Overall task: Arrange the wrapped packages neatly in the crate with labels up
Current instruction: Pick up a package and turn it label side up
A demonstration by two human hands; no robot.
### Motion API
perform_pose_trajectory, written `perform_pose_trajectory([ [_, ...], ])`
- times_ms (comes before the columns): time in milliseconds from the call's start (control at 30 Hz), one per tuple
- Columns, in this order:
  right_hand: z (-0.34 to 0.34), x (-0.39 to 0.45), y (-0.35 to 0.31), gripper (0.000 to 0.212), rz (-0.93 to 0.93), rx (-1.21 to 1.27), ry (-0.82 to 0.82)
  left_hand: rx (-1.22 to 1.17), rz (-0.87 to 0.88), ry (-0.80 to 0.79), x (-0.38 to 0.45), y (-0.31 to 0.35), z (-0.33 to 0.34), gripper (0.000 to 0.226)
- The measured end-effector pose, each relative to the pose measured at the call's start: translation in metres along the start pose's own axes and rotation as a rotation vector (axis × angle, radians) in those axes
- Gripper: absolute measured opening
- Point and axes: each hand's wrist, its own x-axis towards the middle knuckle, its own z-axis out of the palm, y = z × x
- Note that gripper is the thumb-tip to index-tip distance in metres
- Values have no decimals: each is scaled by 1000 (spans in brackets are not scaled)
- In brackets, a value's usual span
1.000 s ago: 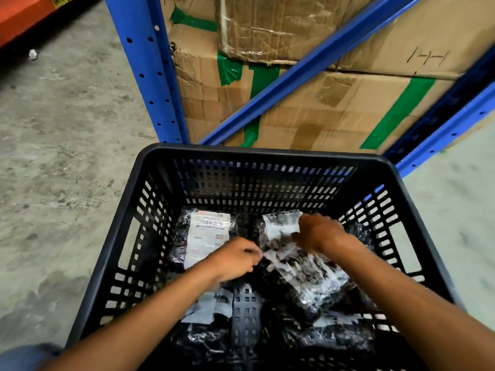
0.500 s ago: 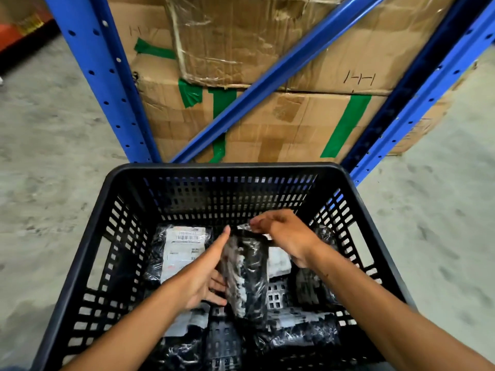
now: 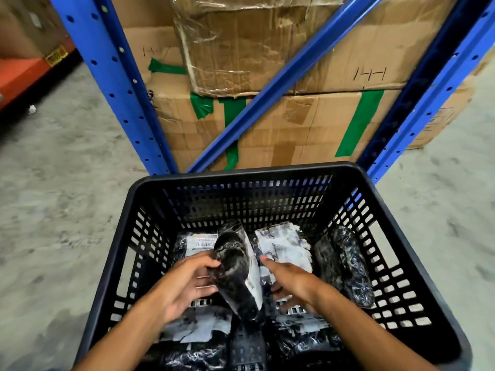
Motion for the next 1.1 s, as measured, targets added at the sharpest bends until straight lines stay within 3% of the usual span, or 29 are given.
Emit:
perform_pose_trajectory([
  [67,8,2,-3,80,-44,103,-80,-45,54,-40,2,1,-10,65],
  [167,13,7,-5,104,-126,180,-72,-154,93,-104,2,5,-25,99],
  [200,13,7,-4,112,-144,226,-72,-195,95,-122,1,6,-28,101],
  [267,15,4,-4,121,-195,352,-51,-238,109,-141,-6,8,-26,82],
  [400,12,-8,-11,114,-348,345,108,-44,167,-38,-9,20,-24,60],
  [533,6,-7,-17,103,-389,262,148,473,104,56,-12,22,-11,94],
  [600,8,-6,-16,94,-360,227,122,620,73,142,-3,11,-9,99],
  [733,10,-4,-16,87,-336,151,85,557,28,144,0,1,-18,99],
  [967,27,14,-41,78,-331,66,74,474,65,282,11,3,-30,90],
  [1100,48,44,-58,90,-325,-44,60,764,179,455,26,10,-30,58],
])
